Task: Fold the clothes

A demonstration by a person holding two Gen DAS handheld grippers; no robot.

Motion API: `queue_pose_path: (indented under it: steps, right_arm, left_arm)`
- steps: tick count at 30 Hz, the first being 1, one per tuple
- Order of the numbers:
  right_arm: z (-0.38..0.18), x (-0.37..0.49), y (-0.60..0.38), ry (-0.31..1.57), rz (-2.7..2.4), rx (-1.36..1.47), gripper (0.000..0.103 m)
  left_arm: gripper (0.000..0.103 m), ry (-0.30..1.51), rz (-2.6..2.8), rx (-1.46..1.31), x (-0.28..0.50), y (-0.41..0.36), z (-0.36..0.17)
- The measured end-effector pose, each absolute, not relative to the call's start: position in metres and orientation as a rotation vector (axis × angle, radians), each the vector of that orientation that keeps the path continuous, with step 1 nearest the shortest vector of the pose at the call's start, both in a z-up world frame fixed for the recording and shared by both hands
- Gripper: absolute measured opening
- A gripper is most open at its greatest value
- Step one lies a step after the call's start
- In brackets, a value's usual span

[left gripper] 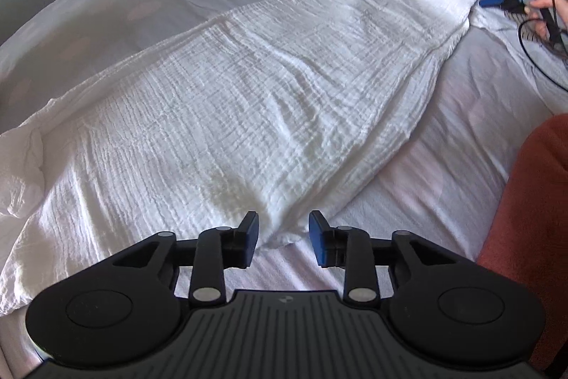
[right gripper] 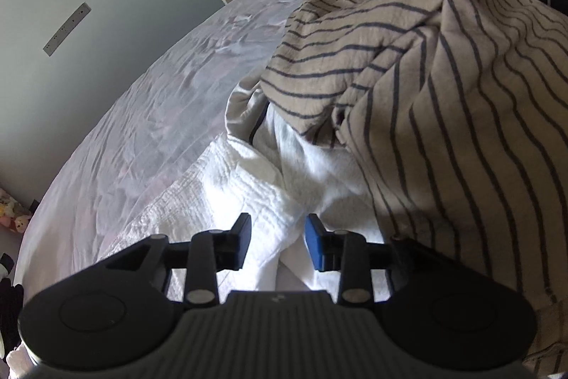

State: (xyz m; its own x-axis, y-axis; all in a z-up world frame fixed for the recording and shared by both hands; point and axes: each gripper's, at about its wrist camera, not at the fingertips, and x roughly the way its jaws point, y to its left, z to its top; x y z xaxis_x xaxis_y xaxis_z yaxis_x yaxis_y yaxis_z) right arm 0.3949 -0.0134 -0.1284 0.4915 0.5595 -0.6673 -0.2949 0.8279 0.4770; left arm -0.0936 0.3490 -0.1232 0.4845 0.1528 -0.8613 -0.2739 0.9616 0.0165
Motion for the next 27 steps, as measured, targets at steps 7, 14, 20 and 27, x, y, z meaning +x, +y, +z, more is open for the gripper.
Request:
queue_pose_path:
  steps: [7, 14, 20, 27]
  right_arm:
    - [-0.151, 0.400, 0.011, 0.940, 0.473, 0.341, 0.052]
    - [-0.147, 0.407, 0.039, 0.917, 0.429, 0.283, 0.010]
    - [-0.101, 0.371, 0.087, 0.817, 0.539, 0.002, 0.010]
    - [-0.068, 0.295, 0.168, 0.772, 0.720, -0.365, 0.009]
  left_arm:
    - [0.051, 0.900, 0.406, -0.225, -0.098, 0.394, -0.113]
    - [0.050, 0.869, 0.552, -0.344, -0.114, 0.433, -0.137]
    - [0.050, 0.854, 0.575, -0.283, -0.111, 0.438, -0.139]
    - [0.051, 0.825, 0.556, -0.238, -0.123, 0.434, -0.134]
